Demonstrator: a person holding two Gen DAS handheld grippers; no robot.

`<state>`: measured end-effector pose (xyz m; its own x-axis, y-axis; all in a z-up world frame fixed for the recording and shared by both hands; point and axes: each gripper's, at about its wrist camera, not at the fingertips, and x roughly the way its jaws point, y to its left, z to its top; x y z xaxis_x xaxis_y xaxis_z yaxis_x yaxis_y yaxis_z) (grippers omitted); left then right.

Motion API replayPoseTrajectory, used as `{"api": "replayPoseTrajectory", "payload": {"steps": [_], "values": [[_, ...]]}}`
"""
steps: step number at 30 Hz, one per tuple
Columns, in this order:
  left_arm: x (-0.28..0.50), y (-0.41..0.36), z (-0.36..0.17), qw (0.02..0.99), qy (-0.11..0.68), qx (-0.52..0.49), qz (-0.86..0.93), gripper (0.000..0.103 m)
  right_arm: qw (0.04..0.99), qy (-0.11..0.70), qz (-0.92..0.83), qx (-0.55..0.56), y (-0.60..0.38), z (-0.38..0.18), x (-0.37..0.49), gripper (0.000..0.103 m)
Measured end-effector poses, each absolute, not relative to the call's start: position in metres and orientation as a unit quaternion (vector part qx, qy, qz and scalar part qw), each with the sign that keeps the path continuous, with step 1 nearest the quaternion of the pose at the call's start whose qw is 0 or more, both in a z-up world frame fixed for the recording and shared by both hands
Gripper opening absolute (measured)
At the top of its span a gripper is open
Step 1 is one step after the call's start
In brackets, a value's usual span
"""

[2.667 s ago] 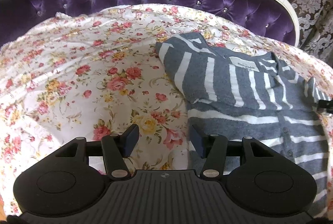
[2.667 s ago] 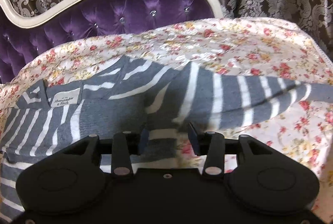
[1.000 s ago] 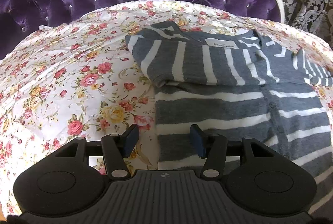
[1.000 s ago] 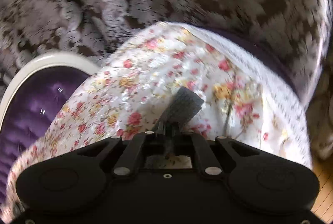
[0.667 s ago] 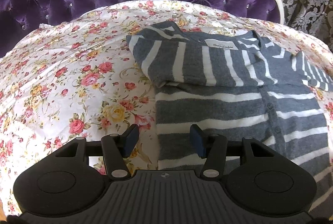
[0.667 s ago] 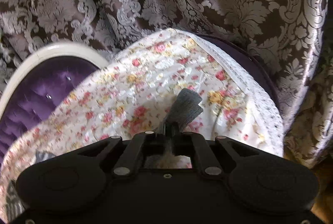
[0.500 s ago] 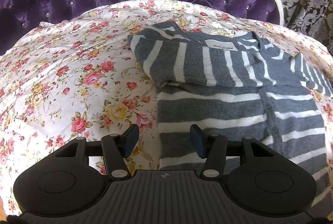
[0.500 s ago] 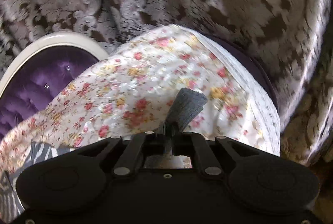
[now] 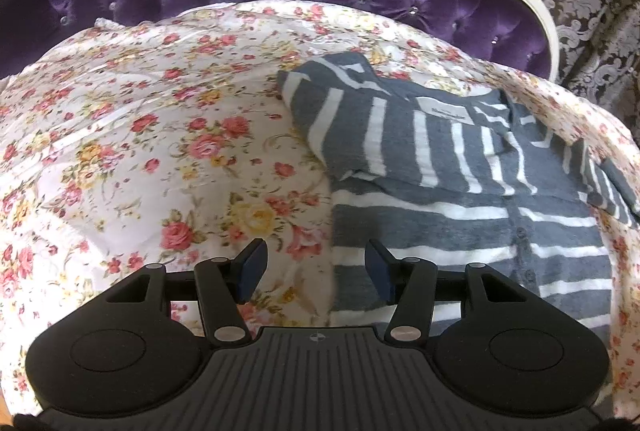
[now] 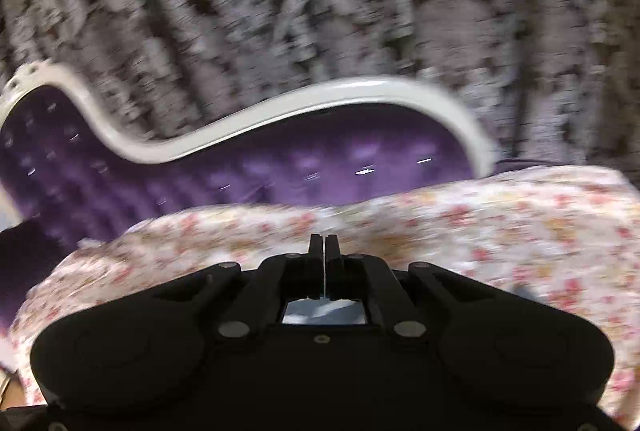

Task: Fold small clothes

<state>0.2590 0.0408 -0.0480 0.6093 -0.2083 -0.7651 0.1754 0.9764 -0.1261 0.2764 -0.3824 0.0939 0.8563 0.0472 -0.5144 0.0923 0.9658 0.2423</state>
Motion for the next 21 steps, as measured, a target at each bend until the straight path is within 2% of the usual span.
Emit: {"api": "replayPoseTrajectory", "payload": {"steps": [2,3,5,6,7,11,14,18,21], "values": [[0.259,0.043,-0.047,0.897,0.429,-0.021,-0.107,0.052,0.955,0.277,-0.018,0.102,-0.373,0.087,0.285,0.009],[0.259,0.044,-0.047,0.896,0.429,-0.023,-0.108,0.052,0.955,0.282,-0.028,0.089,-0.374,0.081,0.287,0.014],[0.259,0.044,-0.046,0.895,0.430,-0.026,-0.111,0.052,0.950,0.298,-0.057,0.074,-0.385,0.067,0.290,0.028],[0.259,0.044,-0.046,0.895,0.431,-0.028,-0.113,0.052,0.947,0.305,-0.077,0.073,-0.395,0.059,0.290,0.039],[0.259,0.043,-0.046,0.894,0.431,-0.030,-0.115,0.052,0.943,0.310,-0.095,0.076,-0.405,0.051,0.289,0.045],[0.259,0.039,-0.049,0.889,0.438,-0.045,-0.122,0.052,0.927,0.331,-0.154,0.090,-0.442,0.020,0.281,0.048],[0.261,0.039,-0.049,0.888,0.441,-0.057,-0.119,0.052,0.922,0.333,-0.166,0.108,-0.460,0.005,0.273,0.057],[0.259,0.040,-0.045,0.901,0.425,-0.044,-0.080,0.052,0.921,0.329,-0.169,0.123,-0.461,-0.006,0.260,0.073],[0.259,0.038,-0.039,0.911,0.408,-0.018,-0.055,0.053,0.922,0.327,-0.174,0.116,-0.453,-0.009,0.262,0.074]]}}
